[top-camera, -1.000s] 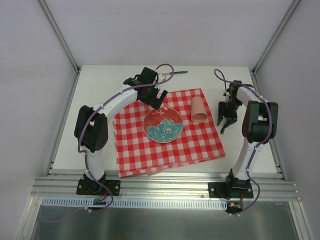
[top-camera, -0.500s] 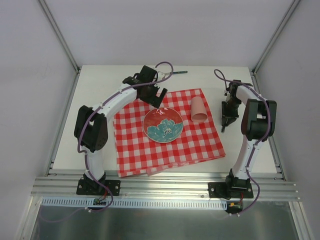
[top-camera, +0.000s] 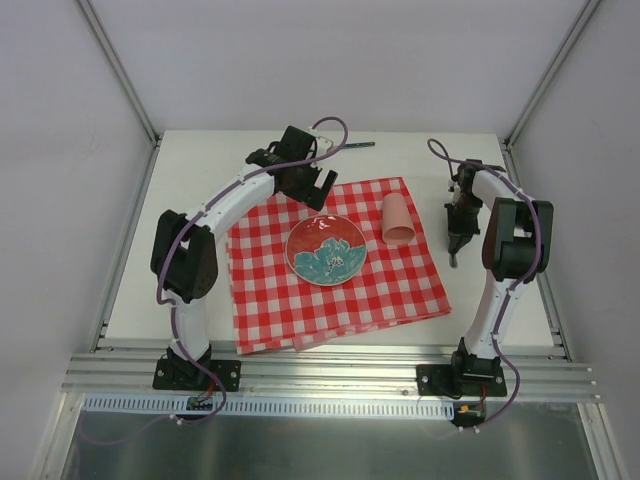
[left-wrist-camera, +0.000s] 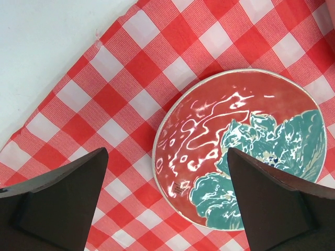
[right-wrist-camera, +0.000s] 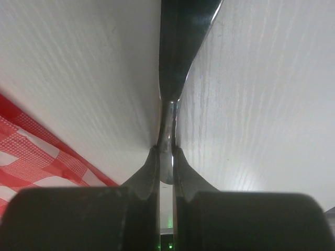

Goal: Set the dinner table for one person

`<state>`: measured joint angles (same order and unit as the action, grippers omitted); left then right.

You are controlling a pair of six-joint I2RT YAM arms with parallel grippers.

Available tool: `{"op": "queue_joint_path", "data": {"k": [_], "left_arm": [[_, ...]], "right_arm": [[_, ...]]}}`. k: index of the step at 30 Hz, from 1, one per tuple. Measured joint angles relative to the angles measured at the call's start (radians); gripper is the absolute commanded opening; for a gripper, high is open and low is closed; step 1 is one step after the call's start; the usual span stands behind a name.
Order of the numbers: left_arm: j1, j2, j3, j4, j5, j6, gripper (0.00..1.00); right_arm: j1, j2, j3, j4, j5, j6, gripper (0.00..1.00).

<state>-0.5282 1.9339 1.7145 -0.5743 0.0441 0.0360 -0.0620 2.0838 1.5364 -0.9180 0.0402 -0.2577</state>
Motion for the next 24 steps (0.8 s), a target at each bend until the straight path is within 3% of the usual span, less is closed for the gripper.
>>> {"op": "queue_joint_path", "data": {"k": [6,18,22,24], "left_arm": [[0.000,0.008,0.000,0.000,0.000,0.000,0.99],[0.000,0.045,0.033,0.001,0.005,-0.020,0.99],[0.000,0.045,0.033,0.000,0.005,-0.021,0.99],[0.000,0.045,0.033,0.000,0.005,-0.021,0.99]], "right_arm": [[0.000,-0.026,-0.006,-0.001,0.019,-0.005,0.00],[0.000,-0.225,-0.073,0.011,0.023,-0.009,0.00],[0.000,-0.210,-0.086,0.017,0.016,-0.016,0.34],[0.000,-0.190,-0.085,0.022,0.012,-0.024,0.41]]}}
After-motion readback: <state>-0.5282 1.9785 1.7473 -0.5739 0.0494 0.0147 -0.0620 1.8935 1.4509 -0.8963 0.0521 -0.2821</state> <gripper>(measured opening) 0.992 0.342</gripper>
